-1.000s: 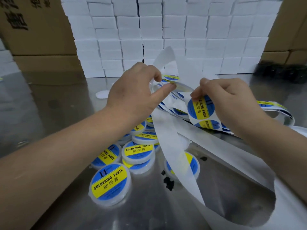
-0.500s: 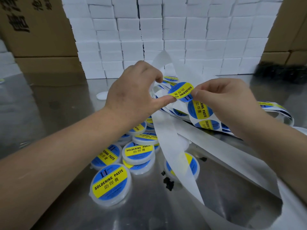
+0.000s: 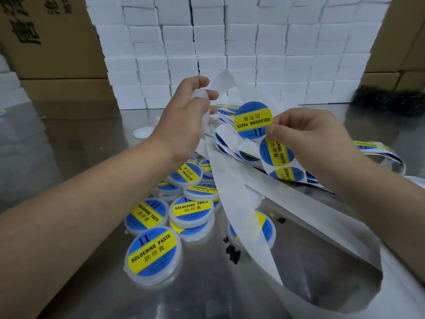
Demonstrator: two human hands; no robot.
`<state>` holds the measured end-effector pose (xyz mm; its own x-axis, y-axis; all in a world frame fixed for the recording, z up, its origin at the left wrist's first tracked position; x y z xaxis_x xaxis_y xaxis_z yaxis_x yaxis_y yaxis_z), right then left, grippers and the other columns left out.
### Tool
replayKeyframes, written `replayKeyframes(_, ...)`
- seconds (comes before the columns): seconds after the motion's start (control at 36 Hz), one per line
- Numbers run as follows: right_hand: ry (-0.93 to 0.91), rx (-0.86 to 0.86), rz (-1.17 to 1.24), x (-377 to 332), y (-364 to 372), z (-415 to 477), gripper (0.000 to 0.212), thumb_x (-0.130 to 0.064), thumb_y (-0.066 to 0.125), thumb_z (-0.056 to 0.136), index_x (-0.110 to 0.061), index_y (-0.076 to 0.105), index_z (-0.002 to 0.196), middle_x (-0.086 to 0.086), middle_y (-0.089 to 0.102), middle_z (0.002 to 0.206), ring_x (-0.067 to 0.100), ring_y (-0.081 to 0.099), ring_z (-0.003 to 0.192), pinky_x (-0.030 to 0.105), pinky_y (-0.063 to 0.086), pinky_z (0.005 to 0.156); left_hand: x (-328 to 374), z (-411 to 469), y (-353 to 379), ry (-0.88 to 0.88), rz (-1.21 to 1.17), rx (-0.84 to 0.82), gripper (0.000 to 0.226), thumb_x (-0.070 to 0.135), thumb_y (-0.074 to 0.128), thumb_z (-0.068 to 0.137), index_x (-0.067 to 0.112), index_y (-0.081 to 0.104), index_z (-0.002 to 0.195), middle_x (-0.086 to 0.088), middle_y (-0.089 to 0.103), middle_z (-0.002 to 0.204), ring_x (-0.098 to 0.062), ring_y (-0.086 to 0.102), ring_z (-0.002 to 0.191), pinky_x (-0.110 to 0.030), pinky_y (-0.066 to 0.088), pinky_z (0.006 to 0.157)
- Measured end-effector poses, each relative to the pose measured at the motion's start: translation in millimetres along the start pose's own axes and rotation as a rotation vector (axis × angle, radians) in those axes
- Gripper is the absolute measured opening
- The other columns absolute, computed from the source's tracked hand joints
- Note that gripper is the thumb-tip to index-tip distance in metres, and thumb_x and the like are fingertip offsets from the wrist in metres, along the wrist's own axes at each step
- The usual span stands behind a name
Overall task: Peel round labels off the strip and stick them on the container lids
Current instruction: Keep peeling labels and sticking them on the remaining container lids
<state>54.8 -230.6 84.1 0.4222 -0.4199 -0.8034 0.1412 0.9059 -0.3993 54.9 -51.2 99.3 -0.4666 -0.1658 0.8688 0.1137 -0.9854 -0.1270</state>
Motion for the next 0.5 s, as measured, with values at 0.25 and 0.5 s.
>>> replayKeyframes(0.25, -0.041, -0.213, 0.071, -3, 18, -6, 0.027, -0.022, 0.065, 0.078, -0.038, 0.067, 0.056, -0.016, 0.063, 0.057, -0.002, 0.053, 0.055, 0.014, 0.045, 0.059, -11, 1, 8, -0.064, -0.17, -0.088, 0.026, 0.021, 0.032, 0.101, 0.031, 0.056, 0.099, 0.008, 0.066, 0.104, -0.018, 0.065, 0.098, -0.039, 0.056, 0.082)
replayKeyframes(0.5, -0.053, -0.255, 0.117, -7, 20, -9, 0.029, -0.02, 0.064, 0.079, -0.042, 0.069, 0.061, -0.015, 0.067, 0.064, 0.0, 0.058, 0.064, 0.02, 0.05, 0.07, -13, -8, 25, -0.196, -0.363, -0.25, 0.029, 0.017, 0.032, 0.1, 0.022, 0.06, 0.098, -0.013, 0.066, 0.105, -0.023, 0.068, 0.086, -0.035, 0.058, 0.067)
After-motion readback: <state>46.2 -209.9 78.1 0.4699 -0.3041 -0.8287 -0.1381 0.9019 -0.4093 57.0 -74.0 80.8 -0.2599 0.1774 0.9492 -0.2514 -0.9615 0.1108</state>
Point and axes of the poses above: each hand's wrist, its own z-axis towards the middle knuckle, its own y-axis out of the palm, x = y × z, the point moved 7 cm from there along z, towards the middle knuckle
